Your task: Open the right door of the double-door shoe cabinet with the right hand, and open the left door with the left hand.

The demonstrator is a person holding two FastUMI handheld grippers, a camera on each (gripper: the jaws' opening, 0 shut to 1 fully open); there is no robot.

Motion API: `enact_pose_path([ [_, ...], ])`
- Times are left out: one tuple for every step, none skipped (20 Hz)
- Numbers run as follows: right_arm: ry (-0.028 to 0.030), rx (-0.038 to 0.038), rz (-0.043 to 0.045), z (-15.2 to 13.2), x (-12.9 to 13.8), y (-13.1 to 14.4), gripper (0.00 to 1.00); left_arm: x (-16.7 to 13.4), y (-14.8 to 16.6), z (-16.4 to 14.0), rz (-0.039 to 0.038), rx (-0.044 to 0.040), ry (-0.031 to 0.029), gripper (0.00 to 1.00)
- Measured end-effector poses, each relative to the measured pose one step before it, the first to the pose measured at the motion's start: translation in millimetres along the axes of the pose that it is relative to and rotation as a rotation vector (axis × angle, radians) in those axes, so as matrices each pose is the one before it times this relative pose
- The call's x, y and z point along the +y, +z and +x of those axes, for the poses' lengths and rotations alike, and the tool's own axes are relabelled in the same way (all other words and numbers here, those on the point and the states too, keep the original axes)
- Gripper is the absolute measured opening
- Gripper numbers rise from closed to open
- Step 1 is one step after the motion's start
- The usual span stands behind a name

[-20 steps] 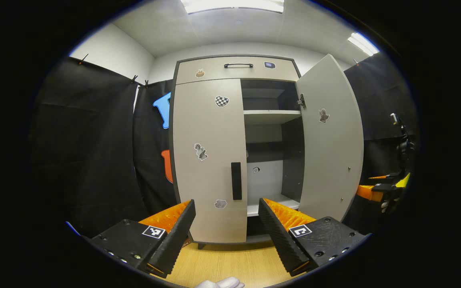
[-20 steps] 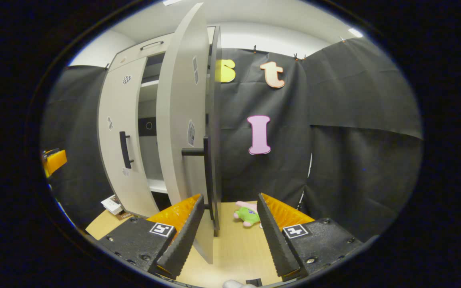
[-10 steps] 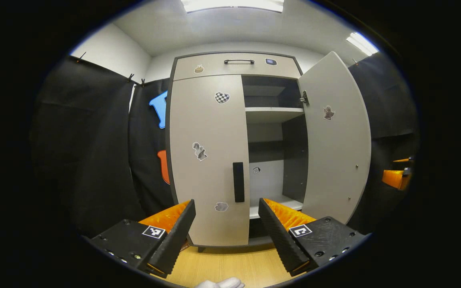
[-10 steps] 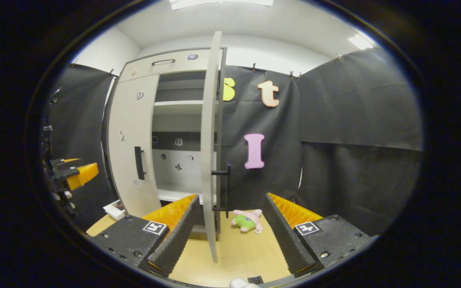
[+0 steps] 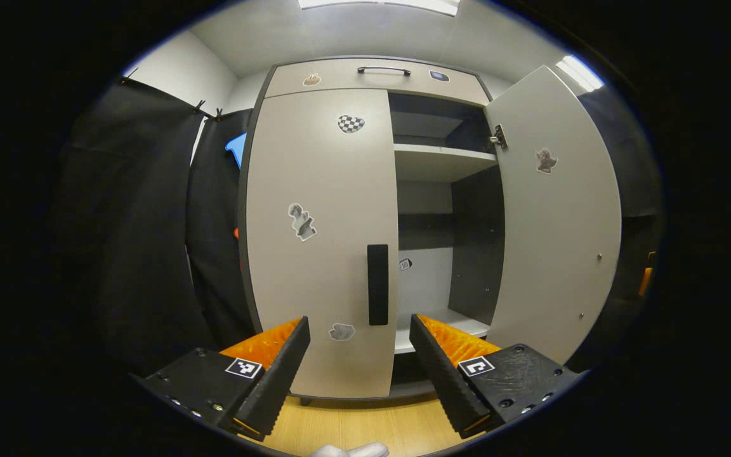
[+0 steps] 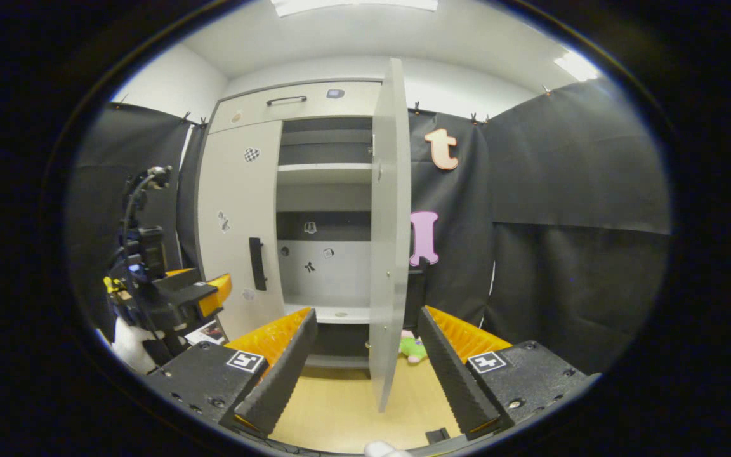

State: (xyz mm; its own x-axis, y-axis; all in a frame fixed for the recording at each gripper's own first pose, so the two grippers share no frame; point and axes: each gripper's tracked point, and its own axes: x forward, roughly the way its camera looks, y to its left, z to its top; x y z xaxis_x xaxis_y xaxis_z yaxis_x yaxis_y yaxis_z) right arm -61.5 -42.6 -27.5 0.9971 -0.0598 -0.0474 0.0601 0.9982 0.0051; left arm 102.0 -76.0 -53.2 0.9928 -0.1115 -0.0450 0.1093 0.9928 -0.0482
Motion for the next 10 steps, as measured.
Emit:
enact_pose_path([
  [-0.00217,0.00169,-0.00104,-0.31,2.68,0.59,1.00,-3.52,-1.71,9.39,-0.00035,-0.00157,-0.00549,0.96],
  [-0.00344,0.00380,-0.00371,0.03,3.51,-0.52,1.00,-1.68,0.25,11.97,0.00373,-0.00343,0.00105,0.96],
  [-0.00545,0.00285,-0.00269,0.26,1.60,0.76,1.00,-0.68,-1.93,10.52,0.00135,-0.00655,0.00649,0.96],
  [-0.00468,0.00358,0.00092,-0.16,1.58,0.26,1.00,-1.34,-2.38,10.82,0.00225,0.00452,0.00805,0.96],
  [-0.00580,0.00035,0.00391,-1.24,2.01,0.86,1.00,-2.39,-2.03,10.82,-0.00574,-0.00087,-0.00066,0.96],
  [-0.00188,-0.00270,0.00294,-0.29,3.02,1.54,1.00,-2.49,-0.19,10.03,-0.00425,0.00108,-0.00139,0.97],
  [-0.00396,-0.00336,0.00022,-0.13,1.99,1.38,1.00,-1.12,-0.02,11.26,0.00046,-0.00484,0.00274,0.97],
  [-0.00032,-0.00106,-0.00205,-2.63,3.10,-3.22,1.00,0.02,-0.40,9.11,-0.00064,-0.00272,0.00485,0.96],
  [-0.00038,0.00190,-0.00398,1.69,1.98,0.61,1.00,-1.24,-0.26,8.77,-0.00236,-0.00107,-0.00113,0.97],
  [-0.00090,0.00026,-0.00340,2.23,1.94,0.63,1.00,-1.12,-0.60,8.15,-0.00456,-0.00281,0.00065,0.96],
])
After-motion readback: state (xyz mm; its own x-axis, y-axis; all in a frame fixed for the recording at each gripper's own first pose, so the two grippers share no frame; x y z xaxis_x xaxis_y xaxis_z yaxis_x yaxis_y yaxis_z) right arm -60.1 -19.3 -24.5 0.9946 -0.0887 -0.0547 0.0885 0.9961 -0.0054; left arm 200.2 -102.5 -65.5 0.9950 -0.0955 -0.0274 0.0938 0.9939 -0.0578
